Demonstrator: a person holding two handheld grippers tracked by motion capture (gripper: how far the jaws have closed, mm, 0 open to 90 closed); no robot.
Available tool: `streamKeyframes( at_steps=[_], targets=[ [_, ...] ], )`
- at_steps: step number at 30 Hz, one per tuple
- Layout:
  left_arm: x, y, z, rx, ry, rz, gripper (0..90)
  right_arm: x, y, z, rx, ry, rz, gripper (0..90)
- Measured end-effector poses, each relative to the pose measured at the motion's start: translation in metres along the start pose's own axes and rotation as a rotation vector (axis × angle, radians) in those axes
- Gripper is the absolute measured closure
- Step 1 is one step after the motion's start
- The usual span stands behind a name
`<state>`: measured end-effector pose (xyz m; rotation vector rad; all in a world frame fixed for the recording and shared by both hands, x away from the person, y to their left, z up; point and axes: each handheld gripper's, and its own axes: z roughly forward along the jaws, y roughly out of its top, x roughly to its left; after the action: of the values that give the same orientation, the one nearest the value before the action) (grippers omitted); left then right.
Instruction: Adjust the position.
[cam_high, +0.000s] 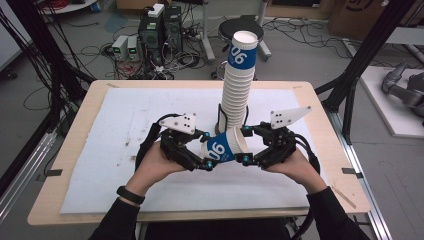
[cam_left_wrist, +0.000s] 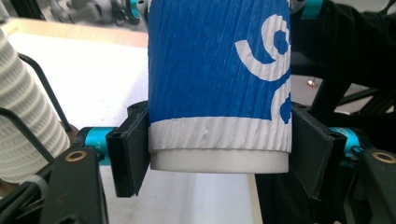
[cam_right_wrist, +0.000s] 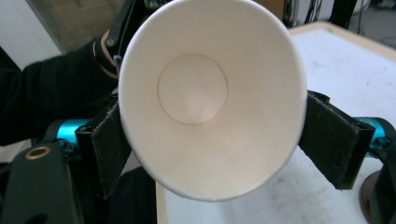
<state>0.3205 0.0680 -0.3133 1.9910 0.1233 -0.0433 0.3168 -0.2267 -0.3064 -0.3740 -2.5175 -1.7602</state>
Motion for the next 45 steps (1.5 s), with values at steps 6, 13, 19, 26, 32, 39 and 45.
streamKeyframes(
  at_steps=[6, 13, 19, 26, 32, 39, 45],
  targets=[
    [0.003, -0.001, -0.006, -0.055, 0.026, -0.009, 30.0, -0.001, 0.001, -0.008, -0.05, -0.017, 0.01, 16.6],
    [0.005, -0.004, -0.011, -0.159, 0.036, -0.032, 30.0, -0.004, -0.001, -0.009, -0.096, -0.001, 0.045, 16.6],
    [0.004, -0.005, -0.009, -0.22, 0.008, -0.039, 30.0, -0.004, -0.003, -0.002, -0.113, 0.025, 0.073, 16.6],
    [0.004, -0.007, 0.0, -0.218, -0.01, -0.04, 30.0, -0.004, -0.004, -0.001, -0.197, 0.06, 0.122, 16.6],
    [0.004, -0.009, 0.006, -0.214, -0.022, -0.044, 30.0, -0.005, -0.005, -0.001, -0.22, 0.076, 0.115, 20.6],
    [0.004, -0.009, 0.008, -0.173, -0.015, -0.039, 29.6, -0.005, -0.005, -0.002, -0.191, 0.069, 0.093, 22.9],
    [0.001, -0.006, 0.011, -0.083, 0.03, -0.033, 25.7, -0.001, -0.001, -0.001, -0.115, 0.016, 0.042, 23.0]
  ],
)
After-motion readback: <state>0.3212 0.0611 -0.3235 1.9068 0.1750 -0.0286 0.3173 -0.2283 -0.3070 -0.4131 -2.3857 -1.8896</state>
